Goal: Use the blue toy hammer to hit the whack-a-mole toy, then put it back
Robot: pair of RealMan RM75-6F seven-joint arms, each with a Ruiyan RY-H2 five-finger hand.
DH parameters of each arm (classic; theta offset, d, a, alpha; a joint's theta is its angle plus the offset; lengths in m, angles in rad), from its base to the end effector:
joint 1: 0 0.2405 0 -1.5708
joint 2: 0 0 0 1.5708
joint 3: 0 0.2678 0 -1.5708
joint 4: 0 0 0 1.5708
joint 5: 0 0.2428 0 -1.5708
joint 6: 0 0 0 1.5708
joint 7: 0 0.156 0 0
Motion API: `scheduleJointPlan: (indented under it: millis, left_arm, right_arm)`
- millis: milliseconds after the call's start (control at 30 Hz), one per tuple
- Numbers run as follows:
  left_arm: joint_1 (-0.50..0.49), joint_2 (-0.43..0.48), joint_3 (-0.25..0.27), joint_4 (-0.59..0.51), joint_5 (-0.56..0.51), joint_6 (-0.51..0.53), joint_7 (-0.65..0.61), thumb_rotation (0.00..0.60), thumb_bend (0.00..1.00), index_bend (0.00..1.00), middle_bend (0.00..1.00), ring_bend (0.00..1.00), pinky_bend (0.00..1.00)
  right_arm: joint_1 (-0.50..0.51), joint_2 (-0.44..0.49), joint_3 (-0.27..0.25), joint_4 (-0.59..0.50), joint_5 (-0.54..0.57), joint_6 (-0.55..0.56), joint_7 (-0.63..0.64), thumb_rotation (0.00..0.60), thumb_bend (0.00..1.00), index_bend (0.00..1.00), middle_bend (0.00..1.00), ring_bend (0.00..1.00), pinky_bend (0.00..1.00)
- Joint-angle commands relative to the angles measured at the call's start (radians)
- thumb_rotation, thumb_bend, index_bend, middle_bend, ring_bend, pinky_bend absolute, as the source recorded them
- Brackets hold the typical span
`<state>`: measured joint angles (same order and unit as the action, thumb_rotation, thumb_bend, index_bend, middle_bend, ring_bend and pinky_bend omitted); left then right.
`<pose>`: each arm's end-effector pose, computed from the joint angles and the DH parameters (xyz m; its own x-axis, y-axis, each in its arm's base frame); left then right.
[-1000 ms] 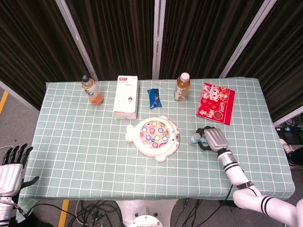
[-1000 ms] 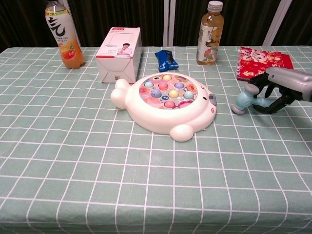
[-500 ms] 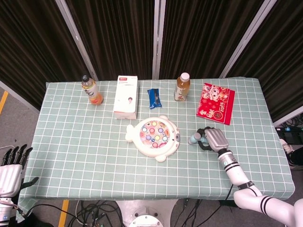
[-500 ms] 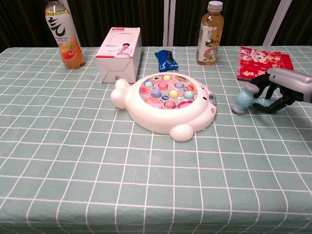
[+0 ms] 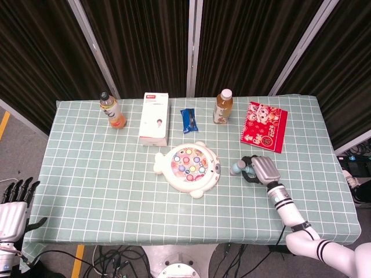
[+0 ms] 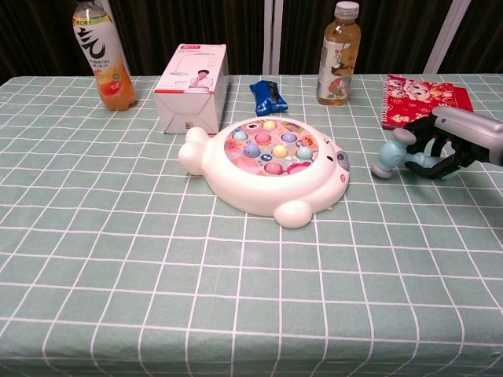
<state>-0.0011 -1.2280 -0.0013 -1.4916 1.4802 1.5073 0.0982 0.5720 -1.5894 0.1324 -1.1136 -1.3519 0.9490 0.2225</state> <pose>-0.3683 0.1558 0.1059 0.4908 0.0699 0.8685 0.8647 0.0831 -0.4953 -0.2786 -0.3704 -0.0360 0.2346 -0.3111 0.9210 -0.9654 -0.1852 0.1834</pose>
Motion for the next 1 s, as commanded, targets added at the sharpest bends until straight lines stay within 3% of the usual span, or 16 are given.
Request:
scheduleJointPlan:
  millis: [33,267,500,767,1000]
  left_arm:
    - [0.0,0.002,0.0,-0.001,0.0,0.0,0.0,0.6,0.04,0.11,0.04,0.0,0.0]
    - [0.001,0.005,0.001,-0.003,0.003,0.002,0.001,0.6,0.04,0.11,0.04,0.0,0.0]
    - [0.002,0.003,0.0,-0.003,0.001,0.002,0.0,0.6,0.04,0.11,0.04,0.0,0.0]
    - [0.0,0.006,-0.001,-0.003,0.002,-0.001,-0.002,0.6,0.04,0.11,0.04,0.0,0.0]
    - [0.003,-0.001,0.002,0.007,-0.003,-0.006,-0.013,0.6,0.04,0.11,0.04,0.0,0.0]
  right_arm:
    - [0.0,0.01,0.0,-0.004,-0.02,0.019,0.01,0.6,0.47,0.62,0.57,0.41,0.5]
    - [0.035,0.135,0.009,-0.138,-0.08,0.035,-0.044,0.6,0.51,0.7,0.62,0.48,0.57]
    - [0.137,0.278,0.076,-0.365,-0.046,-0.065,-0.198,0.6,0.53,0.74,0.64,0.5,0.6]
    - [0.295,0.228,0.131,-0.396,0.139,-0.237,-0.395,0.6,0.53,0.74,0.64,0.5,0.61]
    - [0.362,0.185,0.094,-0.388,0.268,-0.279,-0.534,0.6,0.53,0.74,0.64,0.5,0.61]
